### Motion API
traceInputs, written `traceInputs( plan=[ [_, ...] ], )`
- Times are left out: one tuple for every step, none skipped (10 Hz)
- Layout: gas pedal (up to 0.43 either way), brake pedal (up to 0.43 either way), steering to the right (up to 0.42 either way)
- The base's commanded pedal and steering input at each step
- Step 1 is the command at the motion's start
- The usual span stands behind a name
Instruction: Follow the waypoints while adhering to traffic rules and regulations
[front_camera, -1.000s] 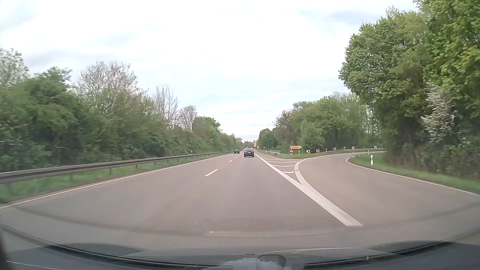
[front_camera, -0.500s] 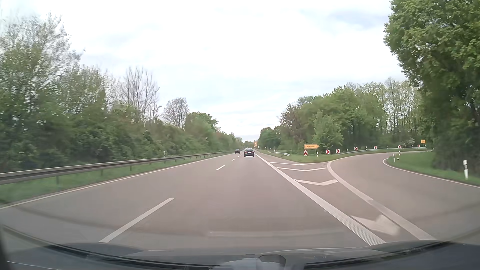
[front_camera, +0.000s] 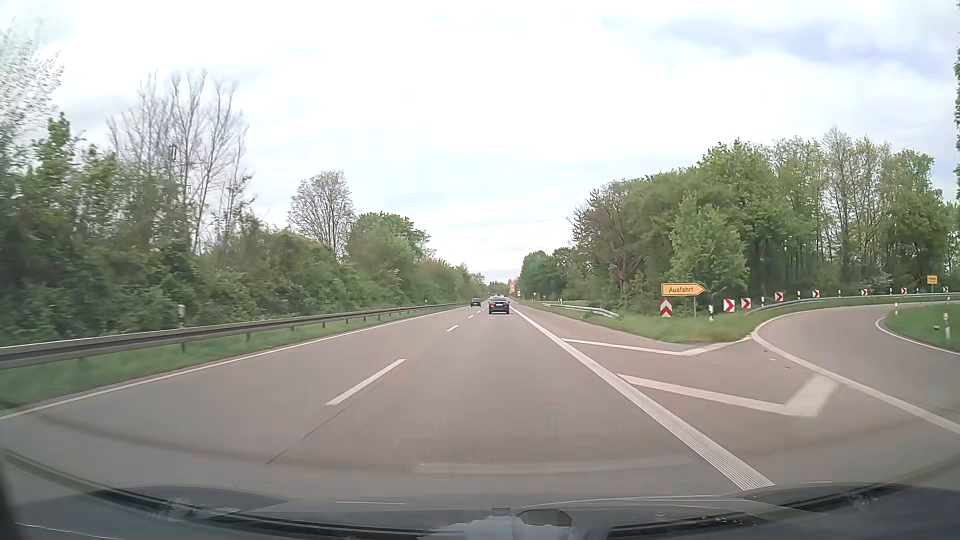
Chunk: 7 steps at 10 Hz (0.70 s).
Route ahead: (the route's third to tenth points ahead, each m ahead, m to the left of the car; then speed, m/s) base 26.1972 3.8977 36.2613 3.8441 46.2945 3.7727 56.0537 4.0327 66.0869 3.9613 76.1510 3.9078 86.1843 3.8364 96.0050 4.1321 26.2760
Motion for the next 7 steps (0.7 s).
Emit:
traceInputs(
  plan=[
    [0.138,0.000,-0.001],
    [0.138,0.000,-0.001],
    [0.138,0.000,-0.001],
    [0.138,0.000,-0.002],
    [0.138,0.000,-0.001],
    [0.138,0.000,-0.001],
    [0.138,0.000,-0.001]
  ],
)
